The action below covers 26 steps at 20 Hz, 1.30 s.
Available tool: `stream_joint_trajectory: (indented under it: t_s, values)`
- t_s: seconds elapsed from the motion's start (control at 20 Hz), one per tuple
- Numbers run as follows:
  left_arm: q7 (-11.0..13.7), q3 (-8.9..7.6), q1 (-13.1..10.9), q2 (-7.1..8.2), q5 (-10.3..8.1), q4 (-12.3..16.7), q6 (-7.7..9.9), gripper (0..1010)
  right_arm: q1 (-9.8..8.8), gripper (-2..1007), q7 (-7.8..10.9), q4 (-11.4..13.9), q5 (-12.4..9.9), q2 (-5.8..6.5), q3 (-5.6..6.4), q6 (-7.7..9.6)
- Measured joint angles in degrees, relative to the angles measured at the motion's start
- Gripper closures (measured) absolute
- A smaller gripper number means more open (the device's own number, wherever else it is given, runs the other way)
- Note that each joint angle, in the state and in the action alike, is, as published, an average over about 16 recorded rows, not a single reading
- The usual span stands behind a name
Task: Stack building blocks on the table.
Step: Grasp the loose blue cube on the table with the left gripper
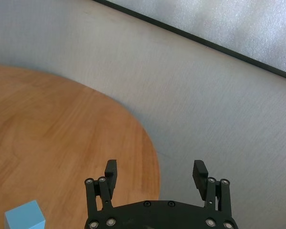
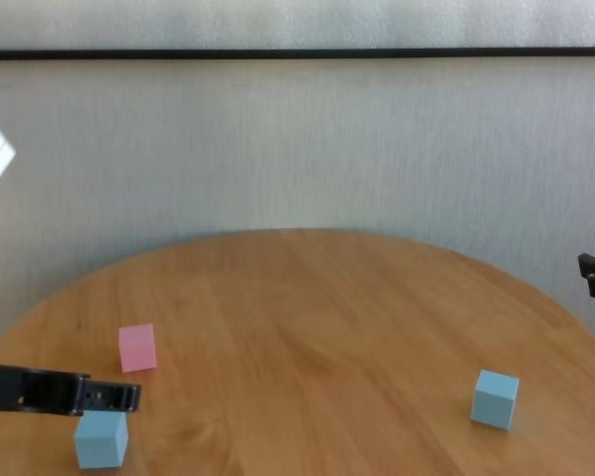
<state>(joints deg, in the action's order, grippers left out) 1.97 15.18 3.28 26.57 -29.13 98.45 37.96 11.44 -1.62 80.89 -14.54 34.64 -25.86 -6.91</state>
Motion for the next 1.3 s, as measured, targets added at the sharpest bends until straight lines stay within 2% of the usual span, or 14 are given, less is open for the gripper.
stream_joint_trajectory:
  t_s: [0.7,1.3]
  values:
    - [-0.04,1.46,0.53,-1.5,3.28,-1.0,0.69,11,0.0,4,0.0,0.0,0.0,0.0,0.0,0.0]
    - [-0.45,1.39,0.95,-3.57,4.96,-2.04,1.47,11,0.0,4,0.0,0.0,0.0,0.0,0.0,0.0]
